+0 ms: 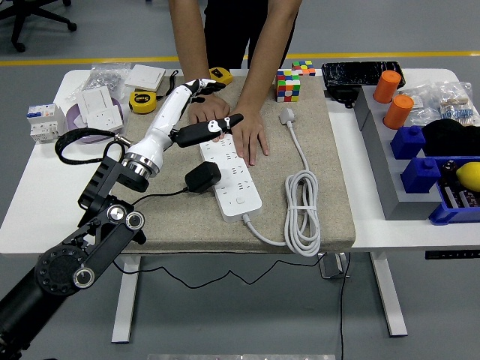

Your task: Pick up the plug,place it near the board,insert it into the board,press the button

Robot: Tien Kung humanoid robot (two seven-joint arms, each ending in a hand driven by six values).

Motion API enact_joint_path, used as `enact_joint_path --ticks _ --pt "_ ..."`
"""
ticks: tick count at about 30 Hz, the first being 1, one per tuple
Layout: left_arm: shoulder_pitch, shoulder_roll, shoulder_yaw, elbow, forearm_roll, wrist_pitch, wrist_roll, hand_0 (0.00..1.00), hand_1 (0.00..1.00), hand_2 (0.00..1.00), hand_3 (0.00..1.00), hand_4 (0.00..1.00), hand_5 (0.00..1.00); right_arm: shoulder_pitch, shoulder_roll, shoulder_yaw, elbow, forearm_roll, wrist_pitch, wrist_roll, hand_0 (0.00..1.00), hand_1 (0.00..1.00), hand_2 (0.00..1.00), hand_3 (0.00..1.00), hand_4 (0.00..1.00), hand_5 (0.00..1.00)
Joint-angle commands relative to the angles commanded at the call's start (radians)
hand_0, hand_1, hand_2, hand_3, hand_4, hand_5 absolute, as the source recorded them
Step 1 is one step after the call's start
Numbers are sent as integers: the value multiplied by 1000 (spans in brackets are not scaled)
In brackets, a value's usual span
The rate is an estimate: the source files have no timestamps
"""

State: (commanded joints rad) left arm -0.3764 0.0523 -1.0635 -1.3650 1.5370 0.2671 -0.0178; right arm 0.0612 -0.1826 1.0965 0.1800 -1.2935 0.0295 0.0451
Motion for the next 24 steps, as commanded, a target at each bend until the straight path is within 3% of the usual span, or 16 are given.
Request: enact_joint_path --ticks 4,5,8,15,24 --pt "96 -6 -16 -55 -157 -13 5 924 980 953 933 998 829 -2 0 -1 0 0 0 1 948 893 838 842 998 949" --pt "112 -4 -18 -56 -183 -18 8 996 998 994 980 998 998 -2 0 0 0 -2 0 1 948 892 838 842 998 949" --pt "153 11 -12 -44 -200 -33 16 996 998 994 980 998 998 -2 -2 0 0 -2 0 1 948 892 838 842 998 949" --pt "188 41 19 14 -55 -44 24 998 998 998 982 998 998 0 -4 -9 0 5 0 4 948 893 838 842 998 950" --pt "181 87 100 56 169 -44 36 998 998 983 940 998 998 -3 -5 5 0 -4 1 1 947 892 837 840 998 950"
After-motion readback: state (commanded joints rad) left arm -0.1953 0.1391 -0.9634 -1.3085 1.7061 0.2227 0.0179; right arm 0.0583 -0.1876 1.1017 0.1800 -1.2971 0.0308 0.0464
